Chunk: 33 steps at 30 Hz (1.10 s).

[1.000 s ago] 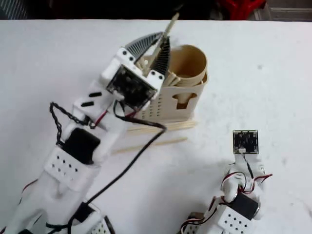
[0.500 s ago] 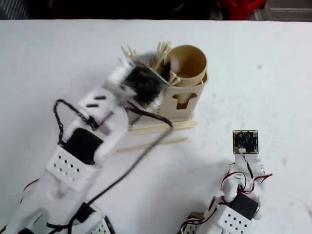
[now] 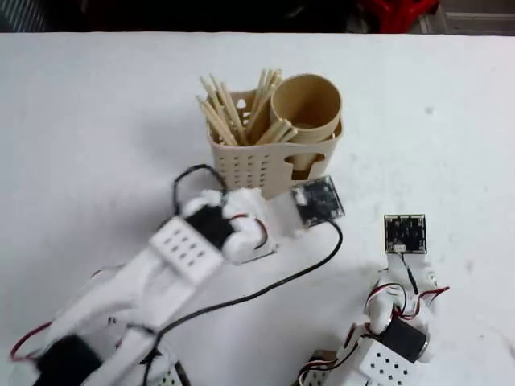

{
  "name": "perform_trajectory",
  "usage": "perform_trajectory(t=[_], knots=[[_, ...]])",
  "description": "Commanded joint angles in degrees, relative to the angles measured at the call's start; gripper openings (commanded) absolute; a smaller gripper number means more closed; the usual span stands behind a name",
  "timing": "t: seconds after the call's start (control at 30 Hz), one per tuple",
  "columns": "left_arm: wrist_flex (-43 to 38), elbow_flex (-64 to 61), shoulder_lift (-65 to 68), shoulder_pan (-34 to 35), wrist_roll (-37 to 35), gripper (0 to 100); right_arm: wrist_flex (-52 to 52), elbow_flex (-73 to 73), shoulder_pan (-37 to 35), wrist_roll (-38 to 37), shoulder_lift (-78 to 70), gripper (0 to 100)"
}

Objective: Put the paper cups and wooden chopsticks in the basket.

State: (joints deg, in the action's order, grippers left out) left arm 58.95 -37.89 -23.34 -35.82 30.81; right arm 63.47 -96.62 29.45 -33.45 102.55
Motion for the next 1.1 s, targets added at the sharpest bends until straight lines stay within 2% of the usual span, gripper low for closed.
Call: perform_trajectory(t=[0.0, 0.23, 0.5, 0.67, 0.8, 0.9, 1.07], knots=[[-1.67, 3.52, 14.29, 0.4, 2.99, 9, 0.31, -0.26, -0.22, 0.18, 0.4, 1.8], [-1.23, 14.95, 32.31, 5.85, 3.43, 8, 0.31, -0.26, -0.22, 0.18, 0.31, 1.8], [3.69, 23.82, 42.15, 7.43, 4.75, 8, 0.31, -0.26, -0.22, 0.18, 0.31, 1.8], [6.51, 26.9, 44.88, 7.34, 5.01, 8, 0.31, -0.26, -0.22, 0.18, 0.31, 1.8], [7.03, 26.81, 44.62, 6.9, 5.1, 2, 0.31, -0.26, -0.22, 0.18, 0.31, 1.8], [8.62, 26.73, 44.44, 5.49, 5.1, 2, 0.31, -0.26, -0.22, 0.18, 0.31, 1.8], [10.9, 24.53, 38.81, 2.68, 4.92, 2, 0.31, -0.26, -0.22, 0.18, 0.31, 1.8]])
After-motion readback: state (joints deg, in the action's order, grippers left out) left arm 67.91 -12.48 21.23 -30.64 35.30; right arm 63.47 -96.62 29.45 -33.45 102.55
